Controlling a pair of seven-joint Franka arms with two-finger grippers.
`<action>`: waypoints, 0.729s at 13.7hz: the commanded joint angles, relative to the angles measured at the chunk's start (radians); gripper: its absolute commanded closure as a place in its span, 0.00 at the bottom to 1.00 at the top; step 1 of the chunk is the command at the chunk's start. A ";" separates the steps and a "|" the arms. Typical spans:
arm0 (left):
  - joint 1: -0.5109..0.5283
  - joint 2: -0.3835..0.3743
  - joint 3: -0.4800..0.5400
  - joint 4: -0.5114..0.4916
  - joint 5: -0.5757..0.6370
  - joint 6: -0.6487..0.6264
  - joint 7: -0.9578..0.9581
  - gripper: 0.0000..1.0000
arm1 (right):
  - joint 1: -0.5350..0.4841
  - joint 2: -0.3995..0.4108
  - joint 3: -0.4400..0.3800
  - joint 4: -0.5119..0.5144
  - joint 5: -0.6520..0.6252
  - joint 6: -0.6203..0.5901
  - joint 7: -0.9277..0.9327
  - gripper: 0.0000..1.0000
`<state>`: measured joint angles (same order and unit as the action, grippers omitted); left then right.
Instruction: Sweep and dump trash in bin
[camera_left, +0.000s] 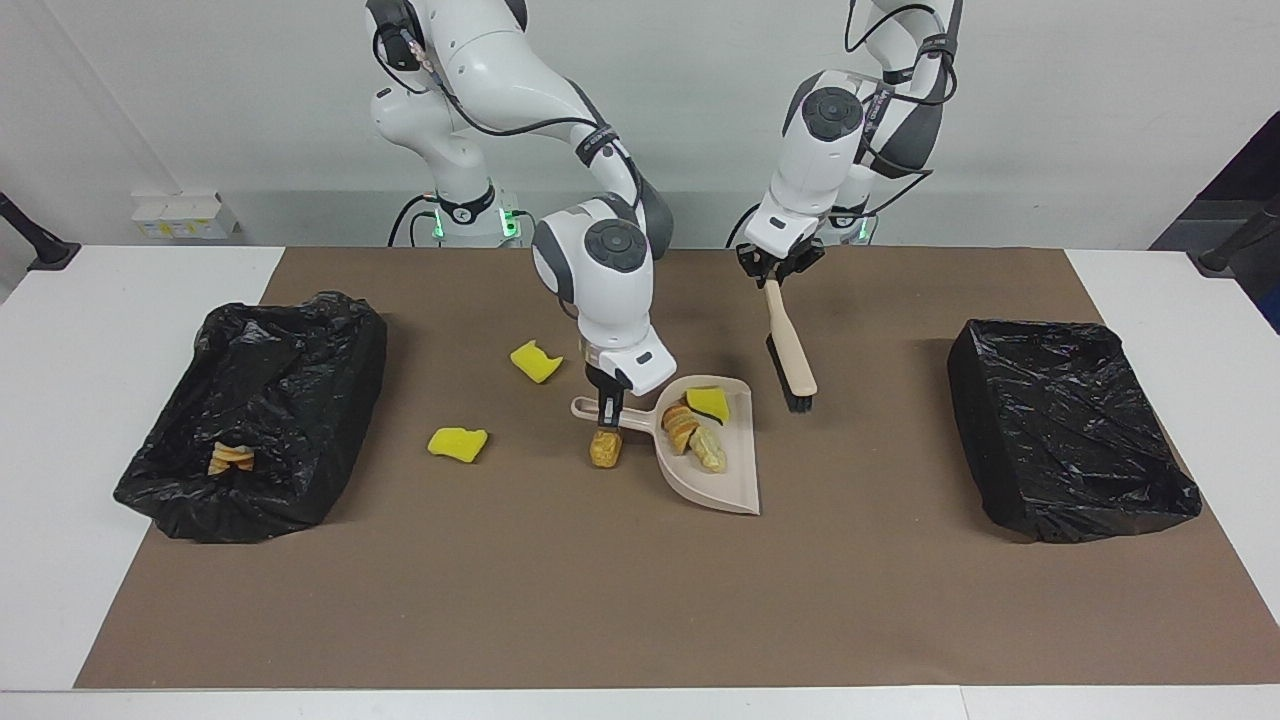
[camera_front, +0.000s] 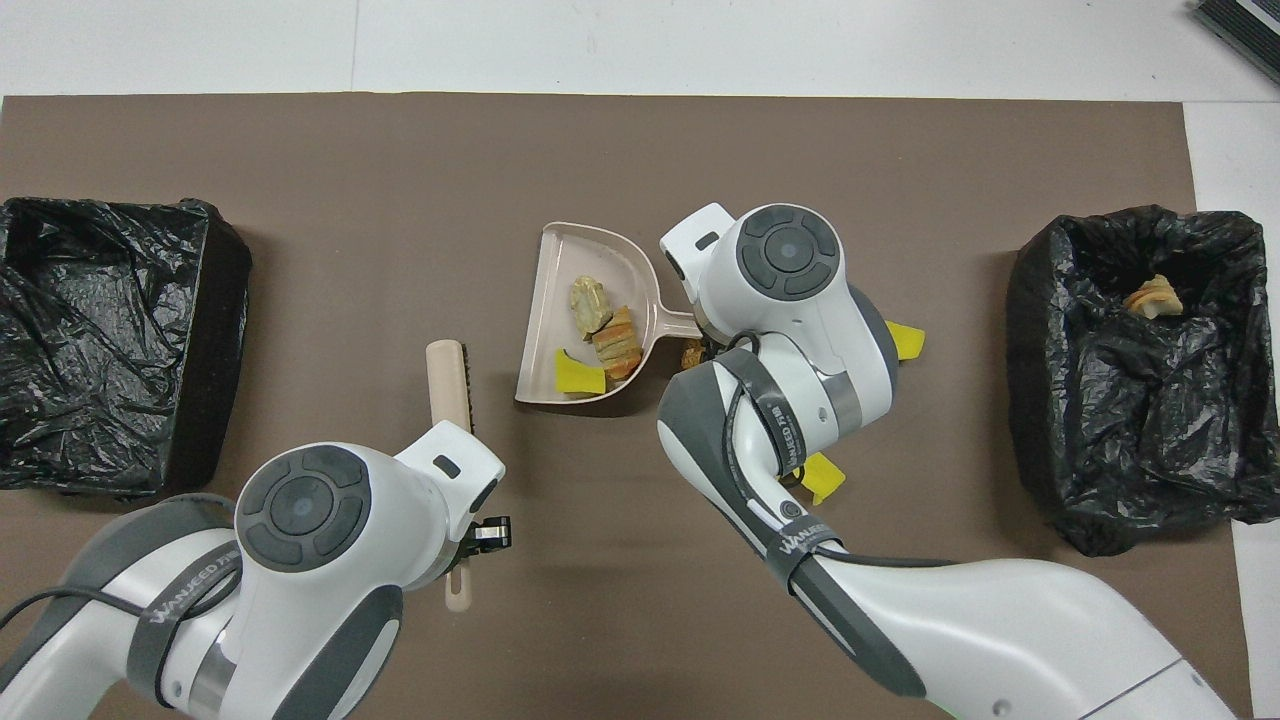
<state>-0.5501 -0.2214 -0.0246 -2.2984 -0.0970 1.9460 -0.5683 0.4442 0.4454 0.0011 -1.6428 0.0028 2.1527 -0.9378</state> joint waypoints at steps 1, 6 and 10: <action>-0.008 -0.035 -0.008 -0.048 0.017 0.001 0.007 1.00 | -0.056 -0.005 0.007 0.015 0.089 0.018 -0.105 1.00; -0.135 -0.046 -0.014 -0.116 0.016 0.046 -0.092 1.00 | -0.107 -0.007 0.007 0.035 0.212 0.015 -0.233 1.00; -0.307 -0.055 -0.014 -0.168 0.011 0.116 -0.264 1.00 | -0.116 -0.016 0.007 0.049 0.230 0.000 -0.251 1.00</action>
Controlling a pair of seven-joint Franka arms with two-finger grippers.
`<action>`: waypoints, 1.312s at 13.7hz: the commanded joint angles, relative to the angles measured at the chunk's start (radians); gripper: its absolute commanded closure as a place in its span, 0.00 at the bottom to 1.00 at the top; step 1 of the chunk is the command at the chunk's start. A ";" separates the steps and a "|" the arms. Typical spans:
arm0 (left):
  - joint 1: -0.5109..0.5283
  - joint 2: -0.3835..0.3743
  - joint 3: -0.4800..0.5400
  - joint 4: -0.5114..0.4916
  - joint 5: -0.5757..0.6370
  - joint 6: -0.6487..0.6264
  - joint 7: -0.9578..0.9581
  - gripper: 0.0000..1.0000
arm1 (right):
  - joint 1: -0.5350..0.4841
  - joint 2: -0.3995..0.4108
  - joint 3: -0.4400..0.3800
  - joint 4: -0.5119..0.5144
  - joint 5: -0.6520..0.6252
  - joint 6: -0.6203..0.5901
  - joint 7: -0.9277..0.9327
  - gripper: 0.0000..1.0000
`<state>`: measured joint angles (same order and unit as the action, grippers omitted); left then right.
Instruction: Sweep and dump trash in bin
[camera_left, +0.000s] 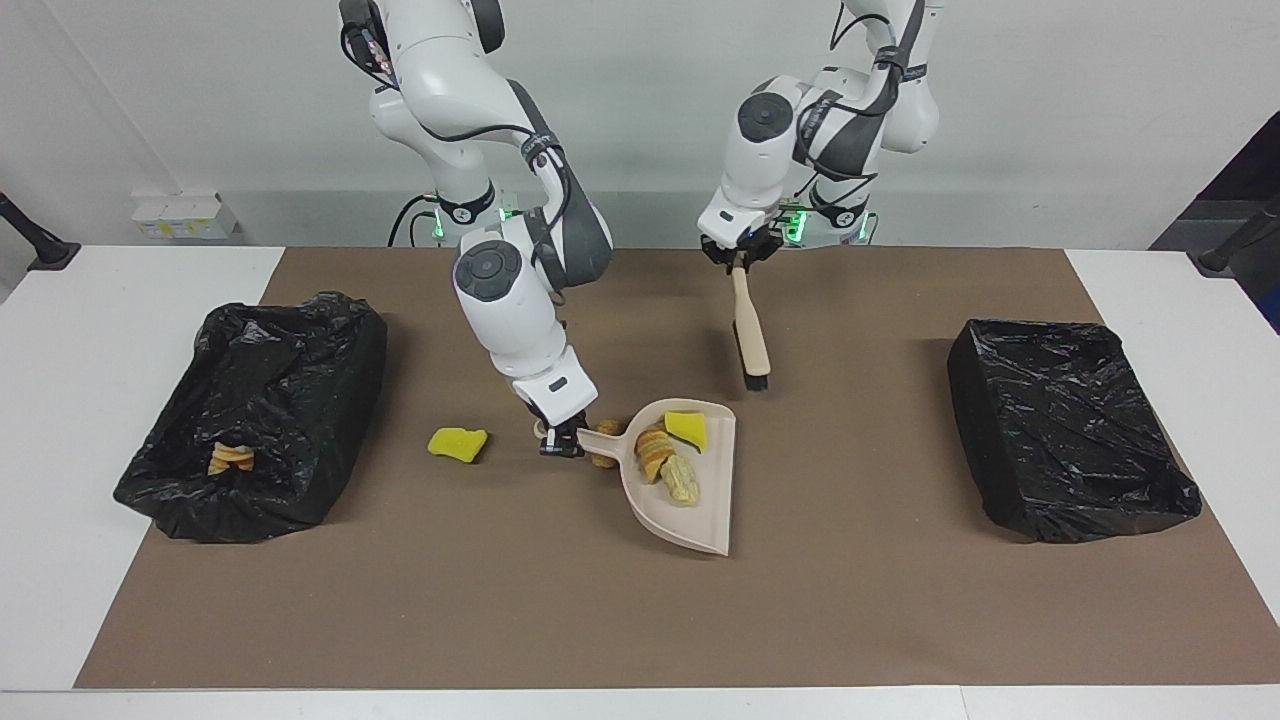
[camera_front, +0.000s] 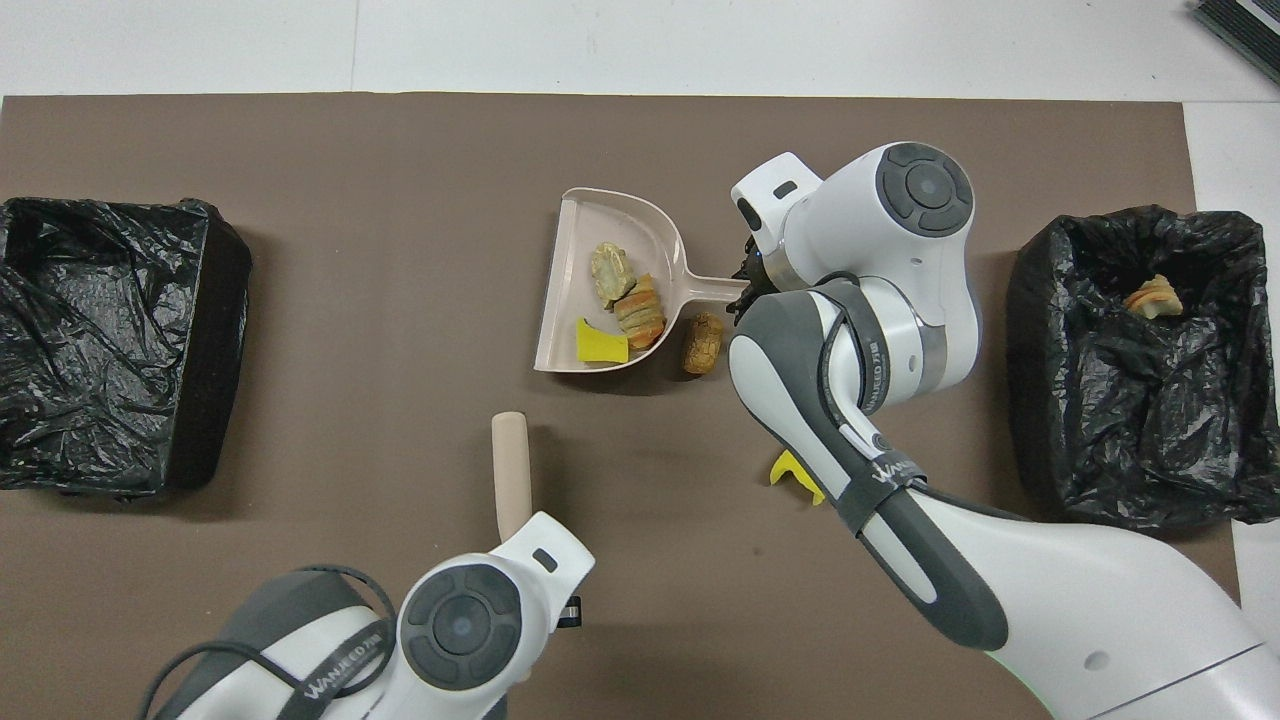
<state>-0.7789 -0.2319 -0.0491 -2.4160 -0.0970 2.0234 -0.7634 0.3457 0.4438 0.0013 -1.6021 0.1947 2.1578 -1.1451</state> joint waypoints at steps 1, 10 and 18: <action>-0.132 -0.044 0.011 -0.066 0.007 0.059 -0.111 1.00 | -0.025 -0.026 0.006 0.010 0.037 -0.015 -0.047 1.00; -0.354 0.005 0.009 -0.098 -0.153 0.196 -0.277 1.00 | -0.198 -0.063 0.005 0.077 0.026 -0.173 -0.175 1.00; -0.346 0.023 0.012 -0.103 -0.158 0.221 -0.231 0.93 | -0.344 -0.126 -0.003 0.088 0.019 -0.323 -0.327 1.00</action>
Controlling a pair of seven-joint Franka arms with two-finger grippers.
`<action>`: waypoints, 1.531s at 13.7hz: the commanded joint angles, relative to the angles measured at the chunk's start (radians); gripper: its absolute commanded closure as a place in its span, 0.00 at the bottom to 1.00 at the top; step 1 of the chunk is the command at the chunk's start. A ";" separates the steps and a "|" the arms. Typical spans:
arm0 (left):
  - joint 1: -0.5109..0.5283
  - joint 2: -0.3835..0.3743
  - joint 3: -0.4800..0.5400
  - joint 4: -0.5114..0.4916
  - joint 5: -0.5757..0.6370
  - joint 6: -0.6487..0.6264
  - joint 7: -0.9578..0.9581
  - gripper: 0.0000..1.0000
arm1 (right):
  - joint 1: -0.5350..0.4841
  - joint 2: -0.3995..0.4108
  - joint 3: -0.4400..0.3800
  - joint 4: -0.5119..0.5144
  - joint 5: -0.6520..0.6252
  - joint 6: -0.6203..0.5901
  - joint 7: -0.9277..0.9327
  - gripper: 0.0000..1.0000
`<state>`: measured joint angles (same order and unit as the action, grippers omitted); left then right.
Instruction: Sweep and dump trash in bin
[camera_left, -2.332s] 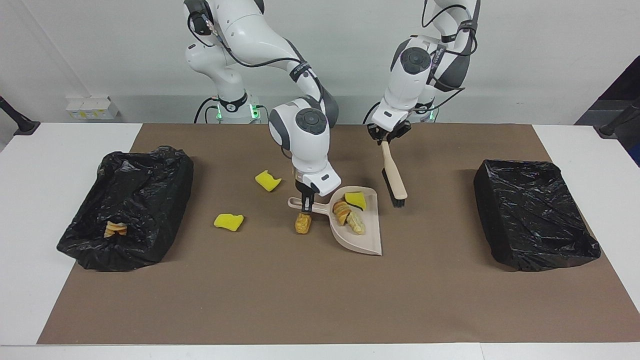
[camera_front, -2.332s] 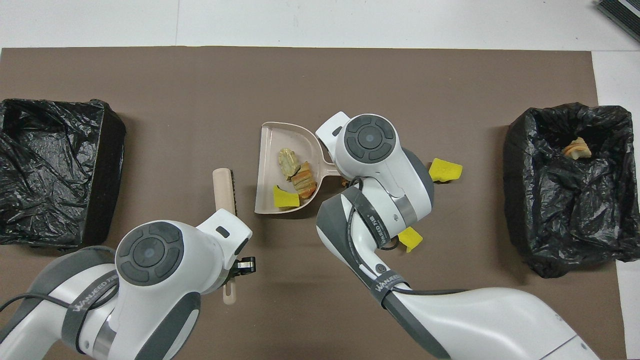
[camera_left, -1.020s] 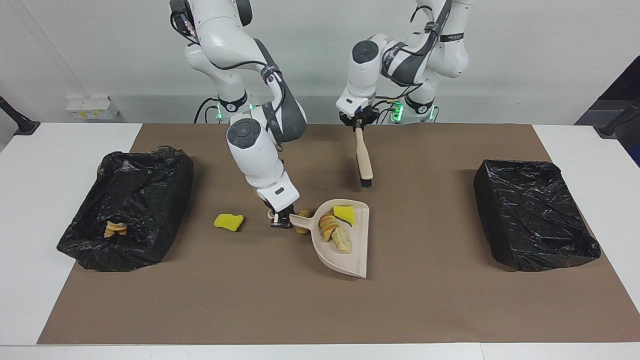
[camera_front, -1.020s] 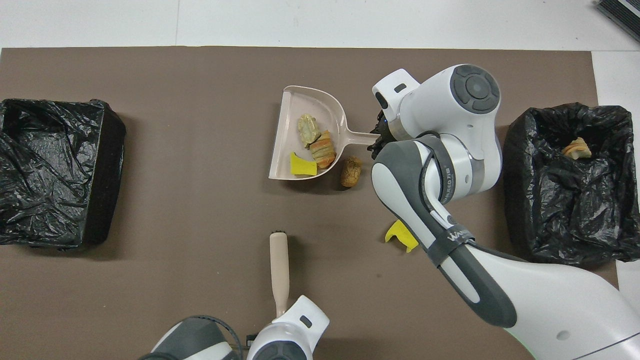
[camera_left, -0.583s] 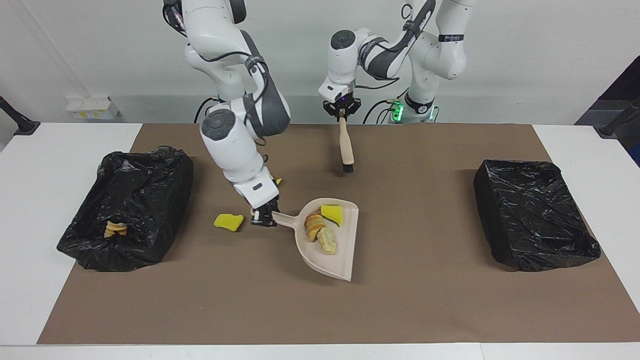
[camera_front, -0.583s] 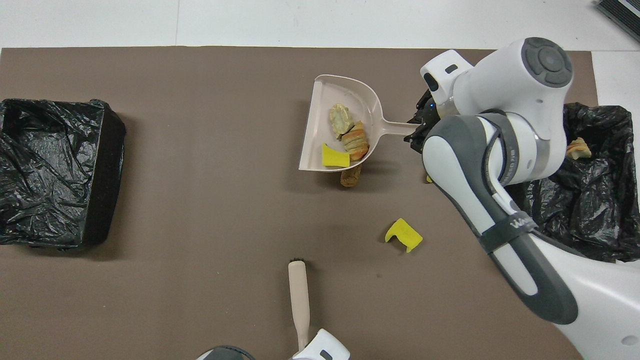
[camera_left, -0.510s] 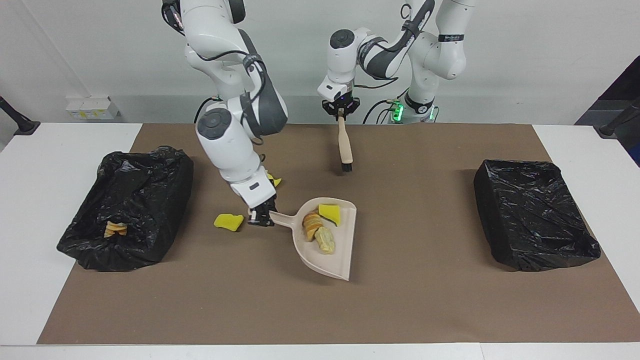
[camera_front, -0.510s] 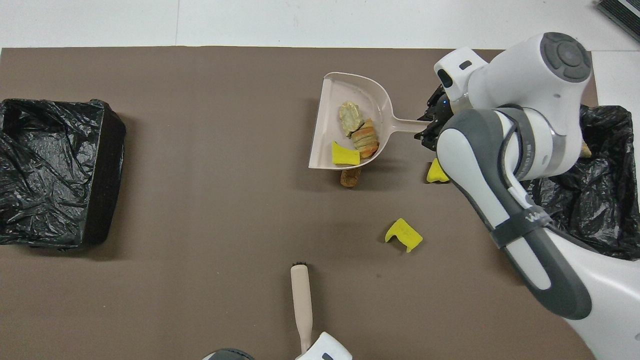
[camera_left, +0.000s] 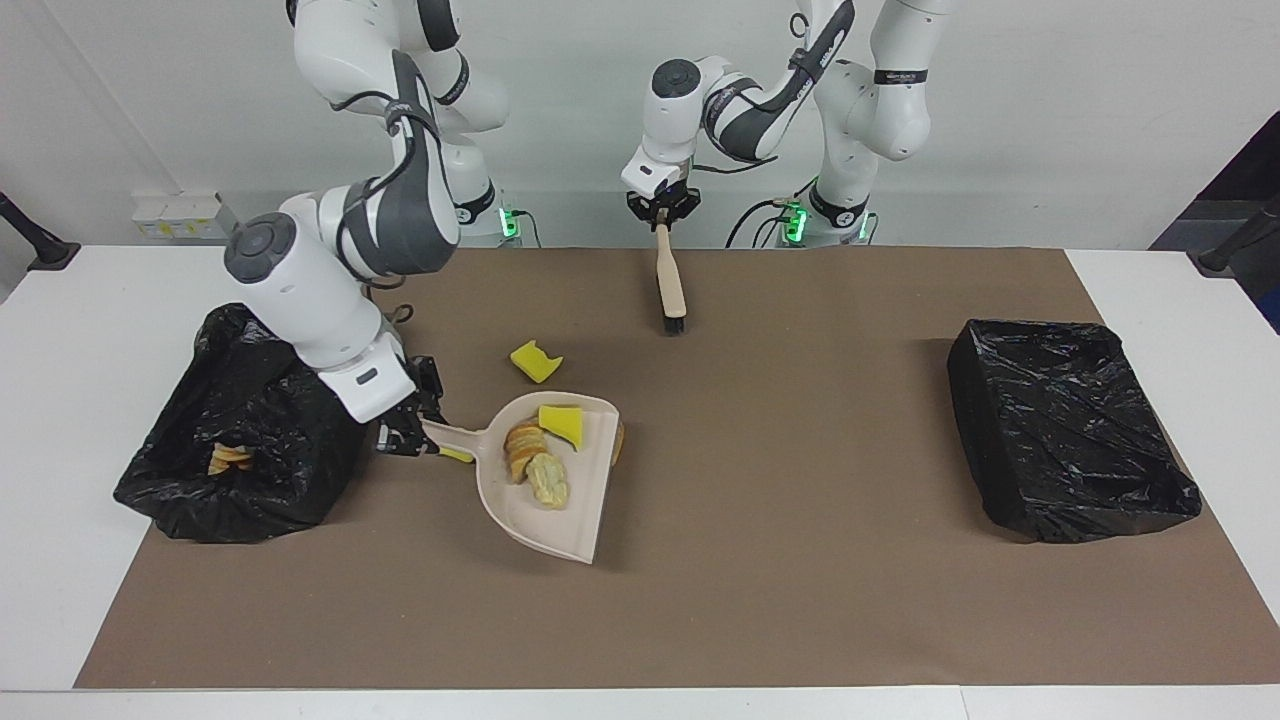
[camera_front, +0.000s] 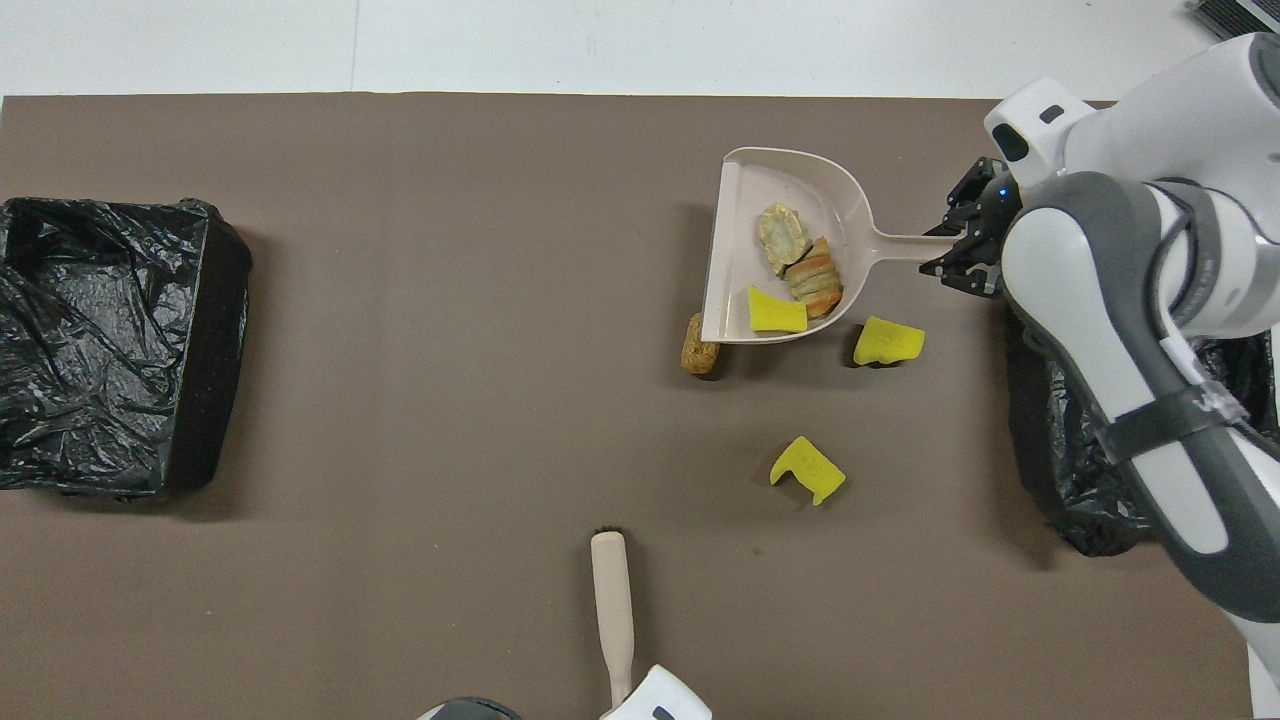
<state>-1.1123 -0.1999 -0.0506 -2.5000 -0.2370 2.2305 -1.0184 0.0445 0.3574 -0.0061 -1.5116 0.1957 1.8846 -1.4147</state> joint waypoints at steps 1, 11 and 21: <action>-0.012 -0.009 0.015 -0.017 -0.018 0.009 0.029 0.85 | -0.070 -0.044 0.005 -0.002 0.017 -0.062 -0.090 1.00; 0.303 0.016 0.023 0.182 0.137 -0.127 0.311 0.00 | -0.316 -0.089 0.000 -0.002 -0.035 -0.114 -0.392 1.00; 0.794 0.060 0.026 0.830 0.278 -0.575 0.825 0.00 | -0.500 -0.207 0.000 0.041 -0.365 -0.101 -0.495 1.00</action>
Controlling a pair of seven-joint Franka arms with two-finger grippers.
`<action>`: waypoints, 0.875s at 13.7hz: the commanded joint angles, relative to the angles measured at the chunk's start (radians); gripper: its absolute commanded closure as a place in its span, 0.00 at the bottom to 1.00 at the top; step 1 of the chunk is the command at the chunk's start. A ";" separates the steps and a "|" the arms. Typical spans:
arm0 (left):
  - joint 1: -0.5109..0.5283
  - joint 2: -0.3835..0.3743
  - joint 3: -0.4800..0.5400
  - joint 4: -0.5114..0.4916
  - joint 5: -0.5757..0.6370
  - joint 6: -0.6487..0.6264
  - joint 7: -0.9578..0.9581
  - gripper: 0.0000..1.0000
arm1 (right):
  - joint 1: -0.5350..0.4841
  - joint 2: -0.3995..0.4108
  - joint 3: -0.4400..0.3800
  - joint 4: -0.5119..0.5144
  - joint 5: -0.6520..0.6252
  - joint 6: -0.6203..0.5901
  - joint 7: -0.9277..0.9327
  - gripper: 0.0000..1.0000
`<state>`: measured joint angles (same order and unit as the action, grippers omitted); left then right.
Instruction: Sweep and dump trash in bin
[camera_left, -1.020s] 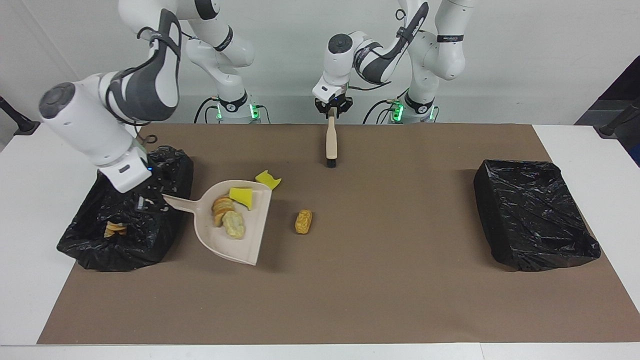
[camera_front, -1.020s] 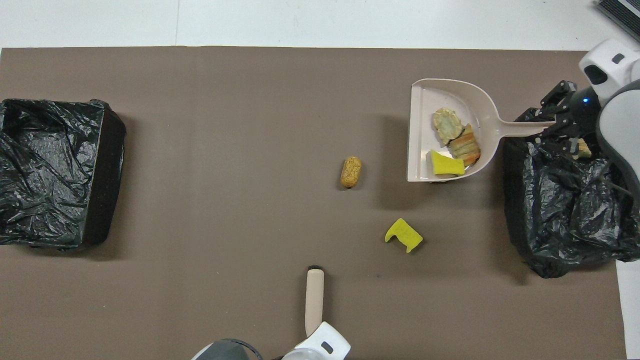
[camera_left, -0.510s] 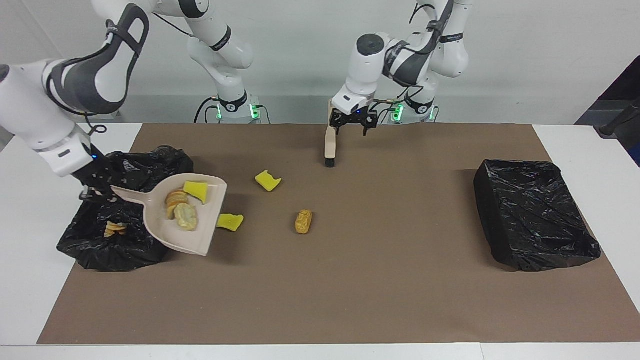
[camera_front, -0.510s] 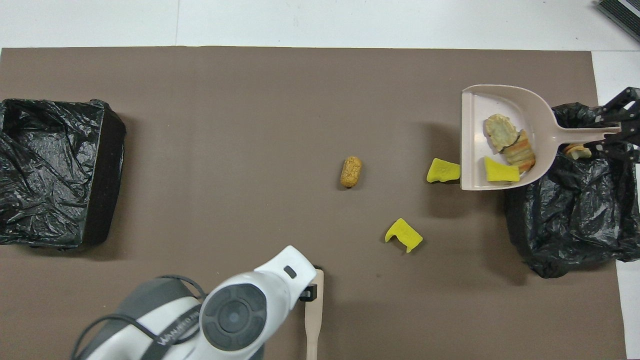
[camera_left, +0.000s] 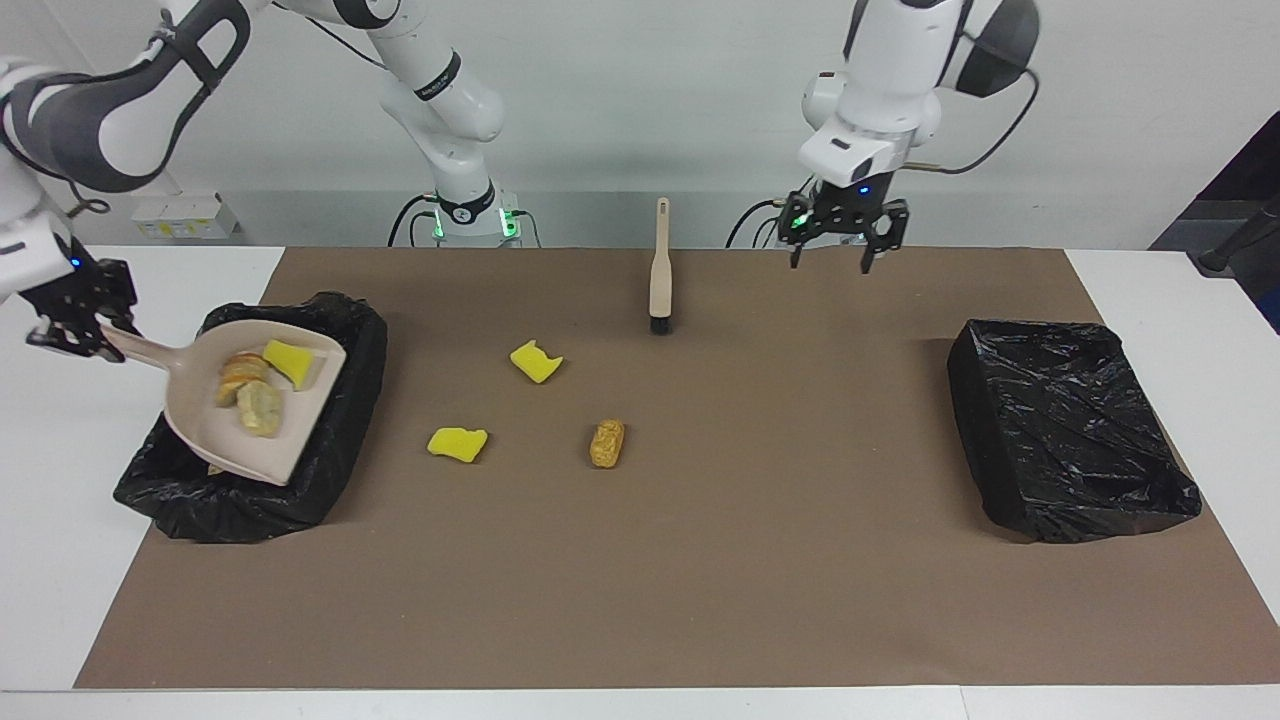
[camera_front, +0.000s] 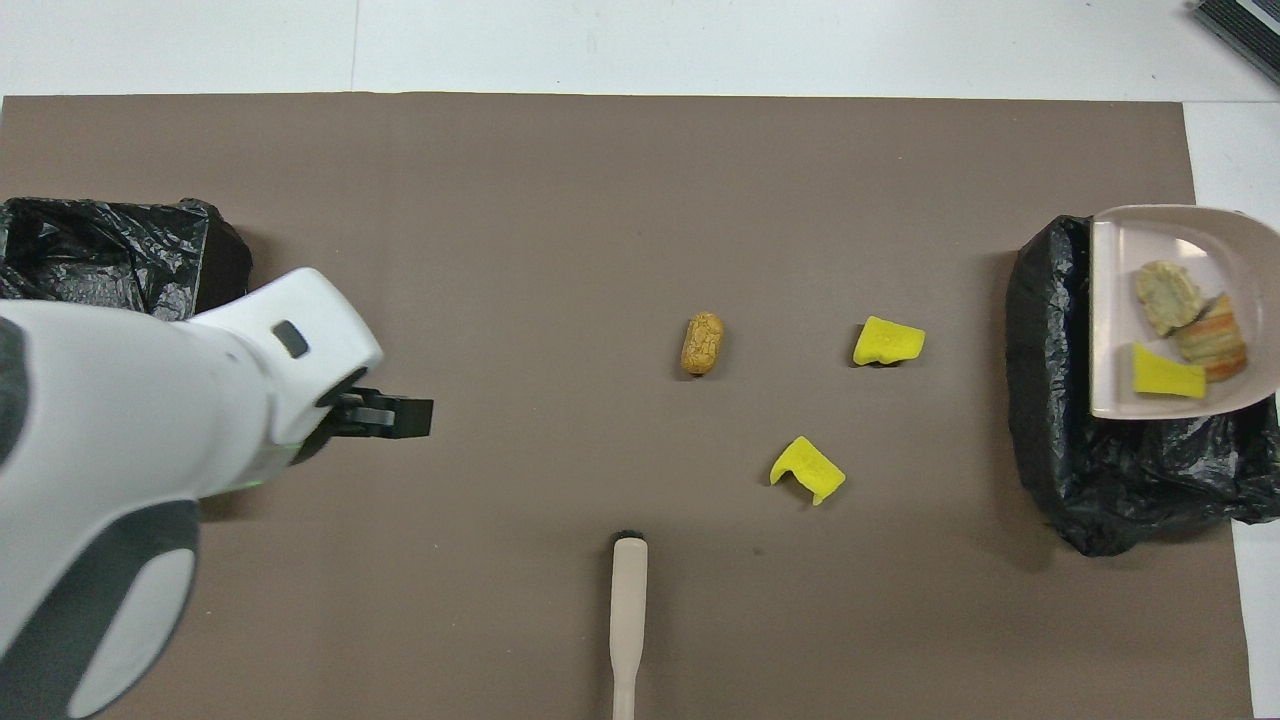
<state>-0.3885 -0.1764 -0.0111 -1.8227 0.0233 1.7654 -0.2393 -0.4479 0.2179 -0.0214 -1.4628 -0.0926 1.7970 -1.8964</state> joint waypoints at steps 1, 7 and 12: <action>0.121 0.035 -0.013 0.211 0.020 -0.153 0.054 0.00 | -0.003 -0.086 0.020 -0.017 -0.128 -0.013 -0.013 1.00; 0.318 0.092 -0.009 0.451 0.001 -0.315 0.247 0.00 | 0.138 -0.126 0.024 -0.094 -0.488 -0.028 0.066 1.00; 0.456 0.124 -0.009 0.505 -0.044 -0.373 0.396 0.00 | 0.146 -0.150 0.027 -0.091 -0.656 -0.022 0.071 1.00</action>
<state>0.0164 -0.0741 -0.0073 -1.3622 0.0122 1.4320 0.1263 -0.2963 0.1162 -0.0015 -1.5281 -0.6981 1.7755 -1.8319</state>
